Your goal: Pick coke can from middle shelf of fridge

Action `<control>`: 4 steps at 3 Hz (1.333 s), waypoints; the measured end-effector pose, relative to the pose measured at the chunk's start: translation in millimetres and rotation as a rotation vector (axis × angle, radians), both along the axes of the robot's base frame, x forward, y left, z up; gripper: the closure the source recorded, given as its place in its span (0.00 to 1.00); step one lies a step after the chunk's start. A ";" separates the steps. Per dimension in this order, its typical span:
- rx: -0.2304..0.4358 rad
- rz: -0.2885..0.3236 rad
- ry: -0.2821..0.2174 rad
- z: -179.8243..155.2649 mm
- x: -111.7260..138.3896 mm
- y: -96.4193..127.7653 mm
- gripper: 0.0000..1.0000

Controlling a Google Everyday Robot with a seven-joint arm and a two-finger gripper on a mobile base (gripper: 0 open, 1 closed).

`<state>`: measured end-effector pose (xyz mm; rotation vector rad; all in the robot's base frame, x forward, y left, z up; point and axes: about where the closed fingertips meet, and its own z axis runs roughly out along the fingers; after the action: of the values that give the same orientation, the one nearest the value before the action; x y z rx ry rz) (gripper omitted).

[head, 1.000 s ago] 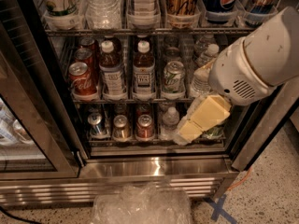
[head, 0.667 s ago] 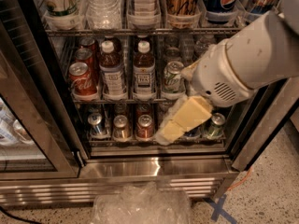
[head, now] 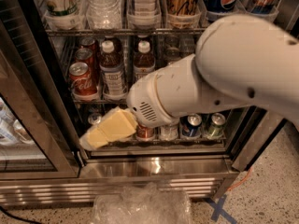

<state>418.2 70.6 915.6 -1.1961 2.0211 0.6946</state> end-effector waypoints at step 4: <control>0.220 -0.255 0.144 5.4 -2.4 70.1 0.00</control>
Offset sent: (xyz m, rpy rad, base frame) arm -0.0072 0.0709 0.0232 0.2097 0.1824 -0.3327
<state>415.8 140.7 921.0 -0.7651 2.1027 0.8678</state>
